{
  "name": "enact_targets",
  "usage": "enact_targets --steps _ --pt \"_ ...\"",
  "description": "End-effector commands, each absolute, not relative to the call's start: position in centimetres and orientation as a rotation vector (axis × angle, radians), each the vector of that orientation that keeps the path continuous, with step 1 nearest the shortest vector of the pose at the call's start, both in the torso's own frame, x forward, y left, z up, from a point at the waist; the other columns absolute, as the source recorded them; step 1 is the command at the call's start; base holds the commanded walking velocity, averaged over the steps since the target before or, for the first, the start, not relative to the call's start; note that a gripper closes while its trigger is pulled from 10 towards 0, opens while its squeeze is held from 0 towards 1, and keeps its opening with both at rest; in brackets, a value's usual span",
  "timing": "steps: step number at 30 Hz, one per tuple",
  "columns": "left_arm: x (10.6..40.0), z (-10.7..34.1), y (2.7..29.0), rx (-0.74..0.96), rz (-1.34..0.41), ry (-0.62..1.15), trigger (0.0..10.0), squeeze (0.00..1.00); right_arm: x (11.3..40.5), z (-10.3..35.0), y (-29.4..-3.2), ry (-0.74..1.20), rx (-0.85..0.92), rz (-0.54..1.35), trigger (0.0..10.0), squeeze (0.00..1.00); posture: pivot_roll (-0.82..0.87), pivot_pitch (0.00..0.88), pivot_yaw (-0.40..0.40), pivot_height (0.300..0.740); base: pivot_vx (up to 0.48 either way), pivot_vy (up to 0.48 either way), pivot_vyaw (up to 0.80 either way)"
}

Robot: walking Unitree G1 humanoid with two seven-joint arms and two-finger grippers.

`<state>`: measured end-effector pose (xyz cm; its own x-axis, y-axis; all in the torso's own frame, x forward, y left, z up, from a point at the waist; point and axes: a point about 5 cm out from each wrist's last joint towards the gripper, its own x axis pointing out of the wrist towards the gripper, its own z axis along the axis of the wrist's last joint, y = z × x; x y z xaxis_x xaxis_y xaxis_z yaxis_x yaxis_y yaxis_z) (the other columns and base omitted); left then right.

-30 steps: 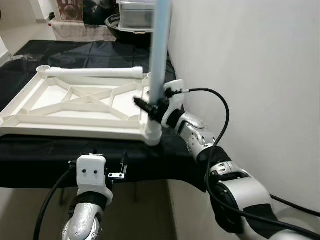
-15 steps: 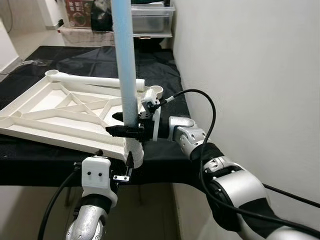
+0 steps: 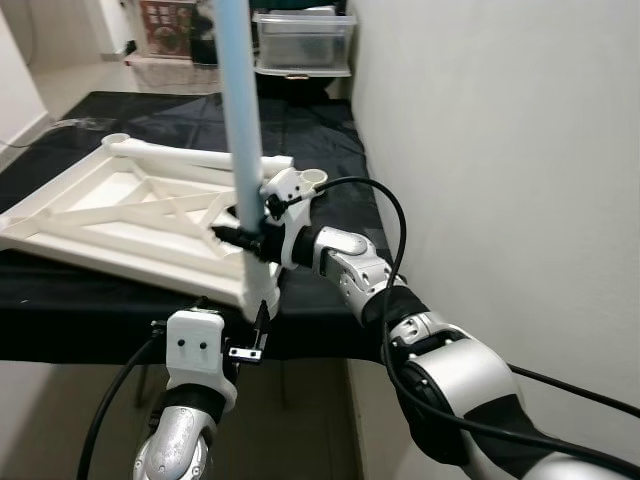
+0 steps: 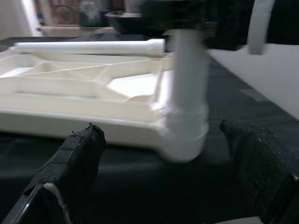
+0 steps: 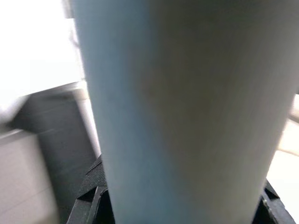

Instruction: Building children table

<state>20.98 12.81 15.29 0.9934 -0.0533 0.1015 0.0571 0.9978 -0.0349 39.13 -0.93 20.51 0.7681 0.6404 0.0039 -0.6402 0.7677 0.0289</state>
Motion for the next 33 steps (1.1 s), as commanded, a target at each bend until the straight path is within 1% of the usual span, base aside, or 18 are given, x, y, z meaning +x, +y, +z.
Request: enact_targets --steps 1,3,4,6,11,15,16,17,18,19,20,24,25,26,27,29,30,33 --pt "21.0 14.9 12.7 -0.035 -0.067 -0.085 10.0 0.0 40.1 18.7 -4.0 0.095 0.071 0.358 0.0 0.0 0.03 0.021 -0.038 0.74 0.0 0.0 0.0" --pt "21.1 14.9 12.6 -0.033 -0.074 -0.084 10.0 0.0 40.3 18.4 -5.5 0.11 0.147 0.11 0.0 0.0 0.03 0.019 -0.037 0.74 0.0 0.0 0.0" --pt "21.1 14.9 12.6 -0.033 -0.074 -0.084 10.0 0.0 40.3 18.4 -5.5 0.11 0.147 0.11 0.0 0.0 0.03 0.019 -0.037 0.74 0.0 0.0 0.0" --pt "21.1 14.9 12.6 -0.034 -0.076 -0.085 10.0 0.0 40.1 18.1 -5.7 0.116 0.198 -0.021 0.0 0.0 0.03 0.019 -0.037 0.74 0.0 0.0 0.0" --pt "21.2 14.9 12.5 -0.037 -0.079 -0.086 10.0 0.0 39.4 17.7 -4.9 0.131 0.265 -0.146 0.0 0.0 0.03 0.02 -0.038 0.74 0.0 0.0 0.0" --pt "21.2 14.9 12.4 -0.038 -0.081 -0.086 10.0 0.0 39.1 17.8 -3.8 0.128 0.279 -0.141 0.0 0.0 0.02 0.026 -0.033 0.74 0.0 0.0 0.0" --pt "21.3 14.9 12.4 -0.04 -0.081 -0.087 10.0 0.0 38.9 18.1 -3.1 0.109 0.28 -0.099 4.9 0.0 0.01 0.029 -0.037 0.74 0.0 0.0 0.0" --pt "21.3 14.9 12.3 -0.04 -0.081 -0.087 10.0 0.0 38.9 18.4 -2.6 0.095 0.279 -0.07 4.9 0.0 0.01 0.029 -0.037 0.74 0.0 0.0 0.0" --pt "21.3 14.9 12.3 -0.041 -0.081 -0.089 10.0 0.0 38.9 18.6 -2.3 0.075 0.266 -0.037 10.0 0.0 0.0 0.03 -0.041 0.74 0.0 0.0 0.0" --pt "21.3 15.0 12.3 -0.042 -0.08 -0.09 10.0 0.0 38.8 18.8 -2.2 0.064 0.256 -0.03 10.0 0.0 0.0 0.03 -0.041 0.74 0.0 0.0 0.0" --pt "21.3 15.0 12.3 -0.041 -0.08 -0.09 10.0 0.0 38.9 19.1 -2.1 0.045 0.253 0.005 10.0 1.0 0.0 0.03 -0.041 0.74 0.0 0.0 0.0" --pt "21.2 14.9 12.4 -0.041 -0.079 -0.088 10.0 0.0 39.2 19.8 -2.4 -0.018 0.209 0.085 10.0 1.0 -0.01 0.032 -0.032 0.74 0.0 0.0 0.0" --pt "21.2 14.9 12.4 -0.04 -0.079 -0.086 10.0 0.0 39.3 19.9 -2.6 -0.034 0.179 0.095 10.0 0.23 -0.01 0.032 -0.032 0.74 0.0 0.0 0.0" --pt "21.2 14.8 12.4 -0.041 -0.08 -0.086 10.0 0.0 39.4 20.1 -2.6 -0.047 0.193 0.184 10.0 0.0 -0.01 0.03 -0.029 0.74 0.0 0.0 0.0" --pt "21.2 14.8 12.4 -0.041 -0.08 -0.086 10.0 0.0 39.4 20.1 -2.6 -0.047 0.193 0.184 10.0 0.0 -0.01 0.03 -0.029 0.74 0.0 0.0 0.0" --pt "21.3 14.8 12.4 -0.041 -0.082 -0.088 10.0 0.0 39.4 20.3 -2.6 -0.072 0.234 0.39 10.0 0.0 -0.01 0.021 -0.029 0.74 0.0 0.0 0.0" --pt "21.3 14.8 12.4 -0.041 -0.082 -0.088 10.0 0.0 39.4 20.3 -2.6 -0.072 0.234 0.39 10.0 0.0 -0.01 0.021 -0.029 0.74 0.0 0.0 0.0" --pt "21.4 14.8 12.4 -0.04 -0.086 -0.088 10.0 0.0 39.2 20.4 -2.9 -0.054 0.249 0.668 10.0 0.0 0.01 0.014 -0.021 0.74 0.0 0.0 0.0"
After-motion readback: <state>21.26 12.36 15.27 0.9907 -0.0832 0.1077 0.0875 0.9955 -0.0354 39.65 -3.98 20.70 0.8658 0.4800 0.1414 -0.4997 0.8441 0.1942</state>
